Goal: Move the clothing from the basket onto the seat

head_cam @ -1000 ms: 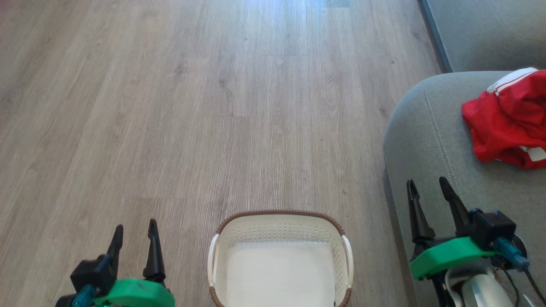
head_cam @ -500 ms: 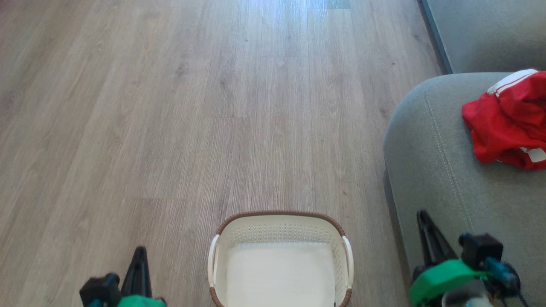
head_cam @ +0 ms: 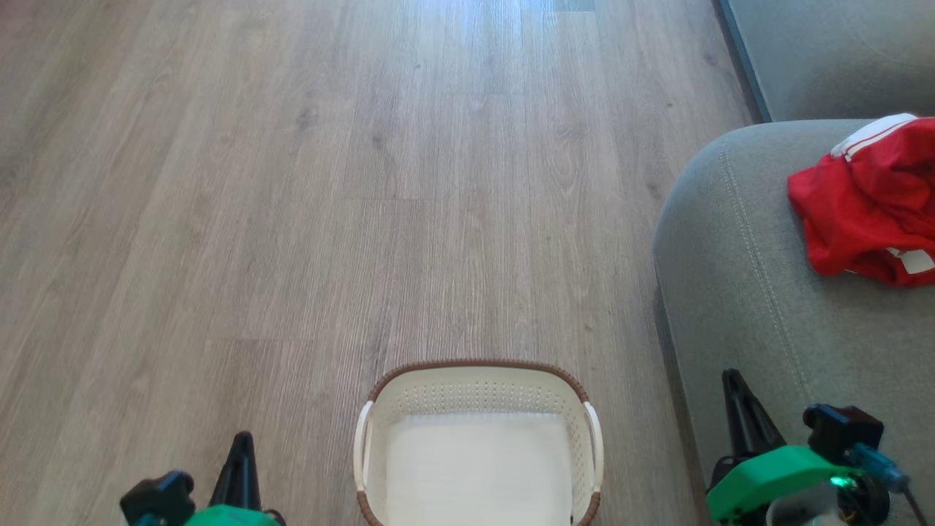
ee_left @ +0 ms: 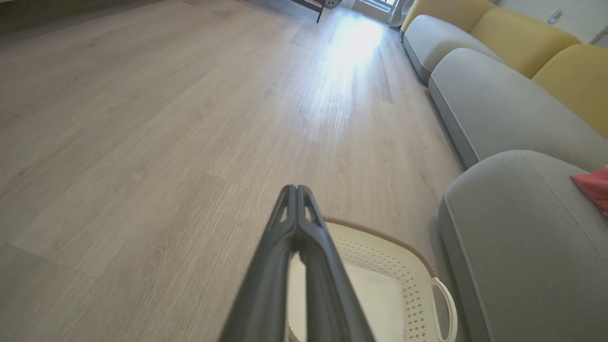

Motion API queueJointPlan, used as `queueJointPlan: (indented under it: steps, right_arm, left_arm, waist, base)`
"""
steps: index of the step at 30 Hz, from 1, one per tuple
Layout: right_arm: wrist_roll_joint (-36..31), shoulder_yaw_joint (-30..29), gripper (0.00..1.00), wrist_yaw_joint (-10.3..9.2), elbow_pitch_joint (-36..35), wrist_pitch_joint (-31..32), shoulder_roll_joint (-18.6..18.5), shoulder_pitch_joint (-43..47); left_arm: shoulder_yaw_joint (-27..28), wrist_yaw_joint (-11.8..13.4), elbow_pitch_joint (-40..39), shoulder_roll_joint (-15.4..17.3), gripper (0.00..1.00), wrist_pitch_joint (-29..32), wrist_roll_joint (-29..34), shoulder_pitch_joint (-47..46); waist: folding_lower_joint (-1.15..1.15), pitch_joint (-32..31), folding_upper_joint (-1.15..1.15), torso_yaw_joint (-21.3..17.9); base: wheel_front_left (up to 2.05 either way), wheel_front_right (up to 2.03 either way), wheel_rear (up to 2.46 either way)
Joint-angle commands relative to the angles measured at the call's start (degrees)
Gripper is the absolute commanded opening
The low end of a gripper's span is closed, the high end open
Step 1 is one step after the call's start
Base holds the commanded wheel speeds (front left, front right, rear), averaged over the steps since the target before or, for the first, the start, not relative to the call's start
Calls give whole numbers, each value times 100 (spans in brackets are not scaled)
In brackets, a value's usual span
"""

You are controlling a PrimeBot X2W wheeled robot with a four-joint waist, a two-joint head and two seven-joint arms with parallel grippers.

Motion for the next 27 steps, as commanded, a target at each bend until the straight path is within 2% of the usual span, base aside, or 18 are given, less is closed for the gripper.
queueJointPlan:
  steps: [1, 27]
  right_arm:
    - [132, -45, 0, 0, -216, 13, 0, -270]
    - [1829, -189, 0, -1, -300, 441, 2, -399]
  left_arm:
    - [143, -29, -166, 30, 0, 12, -103, -290]
    - [529, -395, -136, -70, 0, 431, -1585, -572]
  waist:
    - [0, 2, 0, -2]
    - [0, 59, 0, -80]
  base:
    - [0, 0, 0]
    - [0, 0, 0]
